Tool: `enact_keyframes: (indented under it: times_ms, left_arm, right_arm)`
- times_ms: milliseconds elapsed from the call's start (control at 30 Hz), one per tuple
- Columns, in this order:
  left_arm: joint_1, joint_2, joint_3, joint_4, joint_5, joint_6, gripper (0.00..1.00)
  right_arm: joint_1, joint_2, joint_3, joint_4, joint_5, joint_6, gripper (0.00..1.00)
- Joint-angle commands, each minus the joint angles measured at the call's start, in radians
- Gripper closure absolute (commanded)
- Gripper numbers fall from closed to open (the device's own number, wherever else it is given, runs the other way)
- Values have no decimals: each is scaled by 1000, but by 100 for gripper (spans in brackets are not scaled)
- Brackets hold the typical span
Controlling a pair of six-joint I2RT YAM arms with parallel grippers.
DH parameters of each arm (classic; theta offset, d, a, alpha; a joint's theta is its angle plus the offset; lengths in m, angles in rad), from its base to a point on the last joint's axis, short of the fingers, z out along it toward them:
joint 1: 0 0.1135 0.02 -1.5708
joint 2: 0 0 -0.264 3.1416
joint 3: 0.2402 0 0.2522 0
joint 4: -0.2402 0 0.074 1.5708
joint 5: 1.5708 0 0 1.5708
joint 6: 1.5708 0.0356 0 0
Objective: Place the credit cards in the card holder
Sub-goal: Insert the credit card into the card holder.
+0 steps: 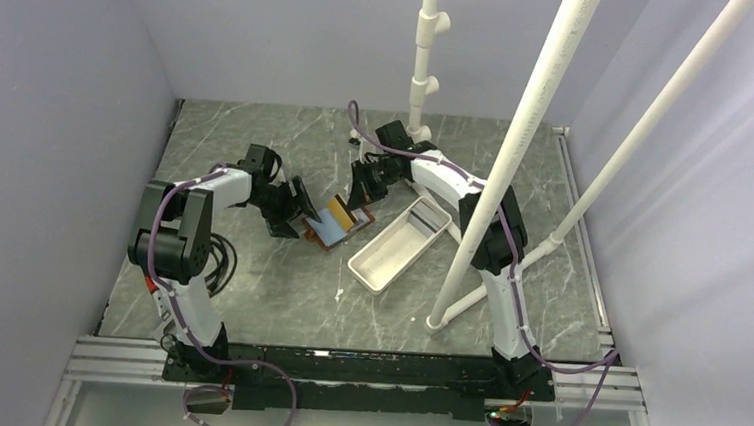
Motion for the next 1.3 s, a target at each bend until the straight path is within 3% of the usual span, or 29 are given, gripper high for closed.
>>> enact_keyframes:
  times_ms: [0, 133, 333, 567, 867, 1267]
  left_arm:
    - [-24, 71, 4, 58, -182, -7, 22]
    - [-44, 127, 40, 11, -251, -18, 29]
    - [-61, 187, 73, -49, -377, -23, 52]
    - [-62, 212, 57, -40, -380, -9, 67]
    - [-64, 206, 48, -27, -362, -1, 71]
    - [-65, 186, 52, -11, -322, -8, 72]
  right_arm:
    - [-20, -2, 20, 12, -35, -29, 100]
    - [-35, 0, 10, 9, -55, -35, 100]
    - [-46, -7, -43, 91, -85, 46, 100]
    - [-46, -4, -124, 216, -111, 159, 100]
    - [-49, 25, -154, 278, -116, 211, 100]
    - [-41, 57, -132, 190, -89, 188, 100]
